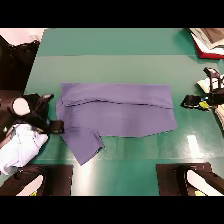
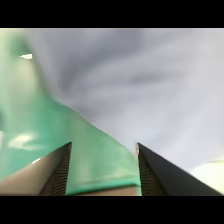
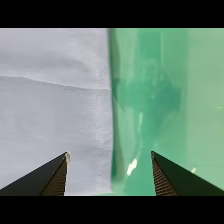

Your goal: Fold the shirts.

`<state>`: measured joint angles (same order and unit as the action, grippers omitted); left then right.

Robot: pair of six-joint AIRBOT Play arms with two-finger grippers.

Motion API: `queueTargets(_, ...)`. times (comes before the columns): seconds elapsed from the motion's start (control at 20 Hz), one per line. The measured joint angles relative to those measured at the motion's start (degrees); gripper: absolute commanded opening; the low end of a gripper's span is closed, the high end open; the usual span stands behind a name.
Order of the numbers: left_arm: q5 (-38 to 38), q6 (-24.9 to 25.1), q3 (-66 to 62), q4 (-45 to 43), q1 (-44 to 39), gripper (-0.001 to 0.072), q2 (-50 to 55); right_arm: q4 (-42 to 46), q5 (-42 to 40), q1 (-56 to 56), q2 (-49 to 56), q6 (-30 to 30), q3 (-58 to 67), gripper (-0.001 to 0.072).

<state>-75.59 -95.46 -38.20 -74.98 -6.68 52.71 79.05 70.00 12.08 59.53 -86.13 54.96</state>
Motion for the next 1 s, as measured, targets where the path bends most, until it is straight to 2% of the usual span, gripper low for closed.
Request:
queueTargets(0.3, 1.7, -1.7, 10.4, 7.7, 0.0, 0.0487, -3.5, -3.3, -0.9, -0.8, -1.4, 1.4, -0.9, 0.0580)
queueTargets(1.0, 6.7, -2.2, 14.0, 10.0, 0.0, 0.0485, -4.0, -4.1, -1.3, -1.6, -1.6, 1.8, -1.1, 0.0578)
